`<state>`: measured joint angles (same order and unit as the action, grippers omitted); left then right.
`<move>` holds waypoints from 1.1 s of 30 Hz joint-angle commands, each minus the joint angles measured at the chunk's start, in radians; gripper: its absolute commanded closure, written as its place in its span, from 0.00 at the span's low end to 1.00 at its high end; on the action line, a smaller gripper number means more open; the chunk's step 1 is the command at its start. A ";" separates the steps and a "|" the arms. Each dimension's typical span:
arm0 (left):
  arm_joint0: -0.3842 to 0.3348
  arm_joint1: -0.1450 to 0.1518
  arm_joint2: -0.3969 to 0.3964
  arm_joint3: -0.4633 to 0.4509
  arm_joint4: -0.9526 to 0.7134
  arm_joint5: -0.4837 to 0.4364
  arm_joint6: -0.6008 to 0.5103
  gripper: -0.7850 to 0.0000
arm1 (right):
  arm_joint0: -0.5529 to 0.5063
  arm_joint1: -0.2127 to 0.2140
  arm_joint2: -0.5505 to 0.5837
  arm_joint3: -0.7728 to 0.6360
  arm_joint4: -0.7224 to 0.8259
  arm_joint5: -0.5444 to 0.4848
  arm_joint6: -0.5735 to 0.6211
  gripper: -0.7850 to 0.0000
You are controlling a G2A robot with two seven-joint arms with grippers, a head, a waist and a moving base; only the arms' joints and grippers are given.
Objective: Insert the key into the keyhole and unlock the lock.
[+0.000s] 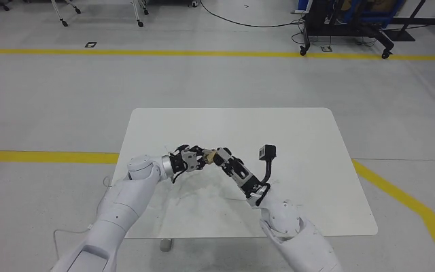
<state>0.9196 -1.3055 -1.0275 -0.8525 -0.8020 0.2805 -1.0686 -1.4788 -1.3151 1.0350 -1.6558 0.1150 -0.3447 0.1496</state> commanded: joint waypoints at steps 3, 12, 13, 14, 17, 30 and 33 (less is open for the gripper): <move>-0.003 -0.002 0.001 0.006 -0.001 -0.005 -0.001 1.00 | 0.004 -0.003 -0.008 -0.004 0.008 0.051 0.011 1.00; -0.001 -0.003 0.001 0.002 0.000 -0.052 -0.034 1.00 | 0.006 -0.009 -0.009 0.009 -0.024 0.101 -0.041 1.00; 0.000 -0.003 0.001 0.001 -0.003 -0.053 -0.039 1.00 | 0.008 -0.009 -0.010 0.013 -0.025 0.103 -0.046 1.00; 0.001 -0.003 0.000 0.003 -0.008 -0.050 -0.047 1.00 | 0.013 -0.011 -0.012 0.022 -0.029 0.106 -0.052 1.00; -0.001 -0.004 0.001 0.006 -0.010 -0.048 -0.057 1.00 | 0.019 -0.014 -0.017 0.037 -0.046 0.110 -0.070 1.00; 0.008 0.000 -0.022 -0.011 0.016 -0.134 0.021 1.00 | -0.065 -0.004 0.038 -0.065 0.233 0.062 0.143 1.00; 0.023 0.003 -0.036 -0.039 0.028 -0.177 0.069 1.00 | -0.075 0.007 0.078 -0.060 0.427 0.151 0.318 0.69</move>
<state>0.9356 -1.3037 -1.0581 -0.8783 -0.7772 0.1203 -1.0164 -1.5541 -1.3118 1.0982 -1.7227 0.4398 -0.2416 0.3770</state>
